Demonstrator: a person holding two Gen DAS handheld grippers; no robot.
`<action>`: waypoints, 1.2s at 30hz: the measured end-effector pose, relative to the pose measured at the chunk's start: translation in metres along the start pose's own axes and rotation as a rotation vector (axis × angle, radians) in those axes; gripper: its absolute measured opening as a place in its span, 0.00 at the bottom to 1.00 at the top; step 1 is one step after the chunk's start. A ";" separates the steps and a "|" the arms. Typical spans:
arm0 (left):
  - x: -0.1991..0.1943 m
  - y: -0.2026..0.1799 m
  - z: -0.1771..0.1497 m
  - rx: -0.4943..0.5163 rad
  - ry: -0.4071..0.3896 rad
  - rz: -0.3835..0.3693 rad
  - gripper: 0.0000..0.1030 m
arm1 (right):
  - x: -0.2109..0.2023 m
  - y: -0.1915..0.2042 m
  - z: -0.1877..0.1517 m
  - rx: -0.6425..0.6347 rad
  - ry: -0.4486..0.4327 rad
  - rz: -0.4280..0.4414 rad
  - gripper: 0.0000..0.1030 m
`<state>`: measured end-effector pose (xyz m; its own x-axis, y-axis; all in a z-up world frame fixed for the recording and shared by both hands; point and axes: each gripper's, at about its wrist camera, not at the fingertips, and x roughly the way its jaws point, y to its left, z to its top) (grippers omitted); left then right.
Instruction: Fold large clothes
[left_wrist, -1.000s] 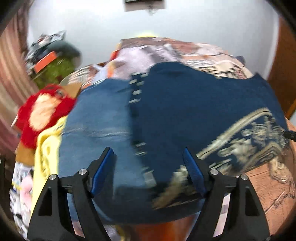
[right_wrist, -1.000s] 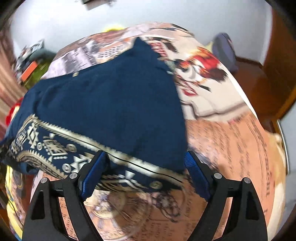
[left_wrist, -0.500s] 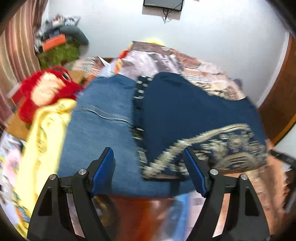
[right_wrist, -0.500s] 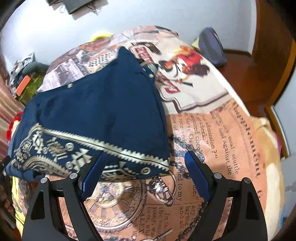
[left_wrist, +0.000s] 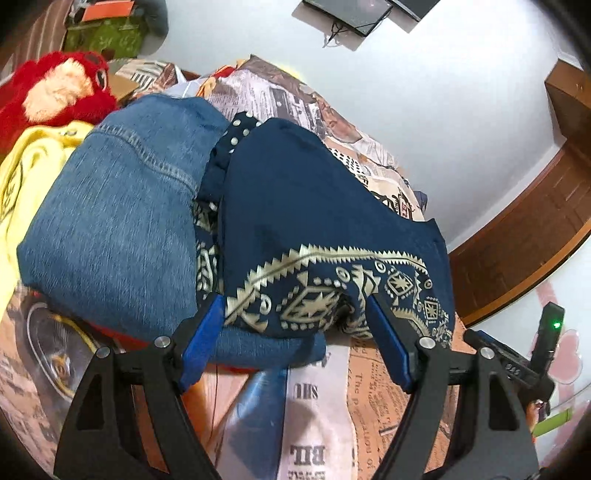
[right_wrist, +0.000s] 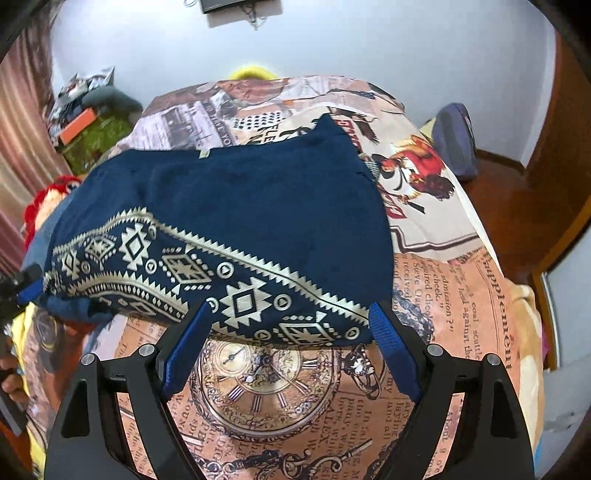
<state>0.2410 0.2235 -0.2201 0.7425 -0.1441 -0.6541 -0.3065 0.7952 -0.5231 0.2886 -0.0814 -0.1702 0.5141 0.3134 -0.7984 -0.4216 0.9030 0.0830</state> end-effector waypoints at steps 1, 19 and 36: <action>-0.002 0.000 -0.002 -0.011 0.007 -0.013 0.75 | 0.001 0.003 0.000 -0.008 0.001 0.002 0.82; 0.046 0.008 0.008 -0.180 -0.011 -0.134 0.79 | 0.006 0.011 -0.002 -0.014 0.014 0.001 0.82; 0.078 0.016 0.042 -0.183 -0.046 -0.049 0.40 | 0.013 0.017 -0.003 -0.002 0.028 0.002 0.82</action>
<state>0.3187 0.2494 -0.2565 0.7844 -0.1501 -0.6019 -0.3692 0.6668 -0.6474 0.2854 -0.0630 -0.1810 0.4918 0.3072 -0.8147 -0.4243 0.9016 0.0838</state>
